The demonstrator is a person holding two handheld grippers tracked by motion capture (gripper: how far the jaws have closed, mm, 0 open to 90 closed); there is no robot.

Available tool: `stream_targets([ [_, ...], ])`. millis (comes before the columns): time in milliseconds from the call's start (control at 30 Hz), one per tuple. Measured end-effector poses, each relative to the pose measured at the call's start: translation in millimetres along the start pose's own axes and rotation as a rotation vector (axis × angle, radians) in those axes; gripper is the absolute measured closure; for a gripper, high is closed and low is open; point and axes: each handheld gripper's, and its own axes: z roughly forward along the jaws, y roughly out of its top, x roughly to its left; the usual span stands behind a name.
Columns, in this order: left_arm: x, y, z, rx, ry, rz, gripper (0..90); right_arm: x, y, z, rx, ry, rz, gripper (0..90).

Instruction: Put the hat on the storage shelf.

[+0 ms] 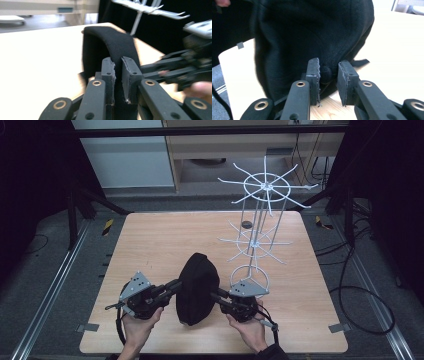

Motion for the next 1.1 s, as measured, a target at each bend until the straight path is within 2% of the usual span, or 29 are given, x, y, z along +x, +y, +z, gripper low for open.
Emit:
stream_targets([
  [133, 10.3, -6.7, 0.3, 0.013, 0.062, 0.012, 79.2, 6.6, 5.3, -0.7, 0.008, 0.012, -0.035, 73.3],
  [167, 12.3, -8.5, 0.4, 0.023, 0.098, 0.032, 81.6, 8.3, 6.4, 0.0, 0.009, 0.018, -0.035, 73.3],
  [200, 12.3, -8.5, 0.4, 0.023, 0.098, 0.032, 84.5, 8.3, 6.4, 0.0, 0.009, 0.018, -0.035, 73.3],
  [233, 16.7, -14.2, 3.1, 0.049, 0.130, 0.057, 83.9, 11.6, 9.7, 2.2, 0.015, 0.022, -0.039, 73.3],
  [267, 19.1, -17.1, 4.5, 0.056, 0.129, 0.043, 82.5, 12.5, 10.8, 3.2, 0.019, 0.022, -0.038, 73.3],
  [367, 22.2, -20.2, 6.1, 0.071, 0.138, 0.040, 78.2, 15.9, 13.1, 6.7, 0.029, 0.009, -0.036, 73.4],
  [567, 21.0, -18.2, -0.7, 0.047, 0.133, 0.034, 57.5, 17.3, 14.9, 8.4, 0.031, -0.002, -0.026, 73.6],
  [600, 19.3, -18.7, -1.2, 0.053, 0.126, 0.037, 57.5, 17.6, 14.9, 8.8, 0.032, -0.001, -0.026, 73.6],
  [667, 15.0, -21.4, 1.5, 0.072, 0.108, 0.040, 51.2, 19.4, 15.6, 9.9, 0.031, -0.008, -0.032, 73.6],
  [733, 12.4, -24.0, 5.4, 0.097, 0.128, 0.061, 49.0, 21.0, 16.7, 10.9, 0.032, -0.006, -0.038, 73.6],
  [833, 13.0, -29.6, 10.9, 0.139, 0.181, 0.082, 51.3, 23.7, 19.1, 14.4, 0.039, -0.008, -0.056, 73.6],
  [867, 13.0, -29.6, 10.9, 0.139, 0.181, 0.082, 53.1, 23.7, 19.1, 14.4, 0.039, -0.008, -0.056, 73.6],
  [900, 14.9, -32.5, 12.6, 0.159, 0.205, 0.092, 53.1, 24.3, 20.2, 16.4, 0.042, -0.008, -0.061, 73.6],
  [967, 19.9, -36.9, 13.5, 0.191, 0.222, 0.087, 61.8, 24.9, 22.5, 23.2, 0.048, -0.008, -0.064, 73.8],
  [1000, 24.3, -40.0, 14.2, 0.218, 0.240, 0.079, 69.3, 26.3, 24.7, 32.1, 0.059, -0.002, -0.067, 74.1],
  [1067, 27.3, -41.8, 14.2, 0.238, 0.253, 0.085, 73.9, 27.4, 25.5, 36.0, 0.061, -0.001, -0.066, 74.3],
  [1100, 34.8, -45.6, 15.2, 0.261, 0.270, 0.067, 76.9, 32.1, 27.7, 48.4, 0.076, -0.001, -0.082, 74.7],
])
